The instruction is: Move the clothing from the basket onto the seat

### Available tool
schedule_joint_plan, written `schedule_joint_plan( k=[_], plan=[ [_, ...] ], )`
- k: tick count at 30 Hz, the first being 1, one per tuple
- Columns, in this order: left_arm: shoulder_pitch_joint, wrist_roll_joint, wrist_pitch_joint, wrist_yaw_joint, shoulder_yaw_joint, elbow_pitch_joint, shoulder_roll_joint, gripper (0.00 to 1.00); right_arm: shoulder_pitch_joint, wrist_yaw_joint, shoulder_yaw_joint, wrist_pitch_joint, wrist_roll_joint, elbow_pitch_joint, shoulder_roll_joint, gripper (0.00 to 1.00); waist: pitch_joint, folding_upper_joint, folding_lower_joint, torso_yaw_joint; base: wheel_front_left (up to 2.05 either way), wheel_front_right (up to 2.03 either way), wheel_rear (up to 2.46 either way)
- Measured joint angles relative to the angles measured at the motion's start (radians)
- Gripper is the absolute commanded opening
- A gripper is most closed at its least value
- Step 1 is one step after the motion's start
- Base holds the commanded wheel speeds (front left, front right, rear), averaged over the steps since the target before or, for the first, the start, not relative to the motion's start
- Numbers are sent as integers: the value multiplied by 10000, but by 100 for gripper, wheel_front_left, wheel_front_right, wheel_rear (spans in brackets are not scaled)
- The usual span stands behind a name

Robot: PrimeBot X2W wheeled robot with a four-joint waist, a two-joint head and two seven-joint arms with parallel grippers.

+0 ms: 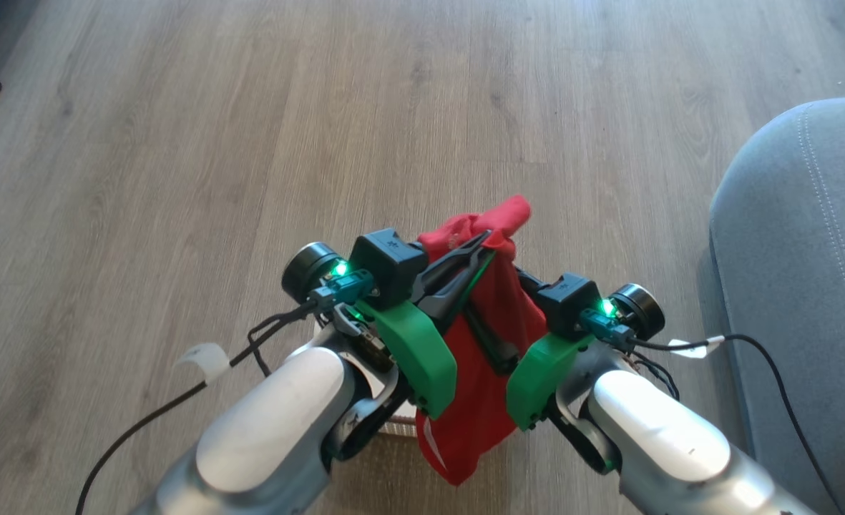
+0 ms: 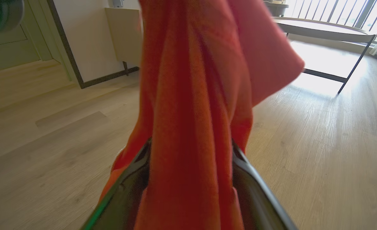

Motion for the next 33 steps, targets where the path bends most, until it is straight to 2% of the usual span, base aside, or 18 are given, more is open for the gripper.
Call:
schedule_joint_plan(
  k=[1, 2, 7, 11, 12, 13, 28, 33],
  plan=[
    [6, -35, 75, 0, -8, -107, 0, 0, -28, 0, 35, -4, 77, 42, -12, 42, -15, 0, 0, -2, 0, 0, 0],
    [8, -77, 79, 2, -15, -174, 0, 0, -78, 0, 88, -15, 163, 77, -19, 0, -27, 0, 0, -8, 0, 0, 0],
    [44, -102, 155, 46, -2, -234, 33, 0, -157, 0, 314, -77, 585, 119, -33, 0, -118, 0, 0, -78, 0, 0, 0],
    [202, -102, 100, 117, 25, -125, 63, 54, -158, 0, 359, -86, 784, 115, -138, 0, -188, 0, 0, -184, 0, 0, 0],
    [219, -102, 42, 151, 25, -65, 86, 96, -158, 0, 353, -86, 825, 98, -186, 0, -203, 0, 0, -213, 0, 0, 0],
    [227, -102, 0, 157, 42, -6, 88, 100, -158, 0, 343, -86, 830, 63, -253, 0, -217, 0, 0, -244, 0, 0, 0],
    [633, -102, -922, 173, -50, 1319, -25, 100, 199, 0, -1327, -82, 872, -1172, -1338, 0, -263, 0, 0, -1013, 0, 0, 0],
    [803, -102, -1101, 77, -274, 1404, -267, 100, 530, 0, -1983, 201, 587, -1896, -1446, 0, -181, 0, 0, -1675, 0, 0, 0]
  ],
)
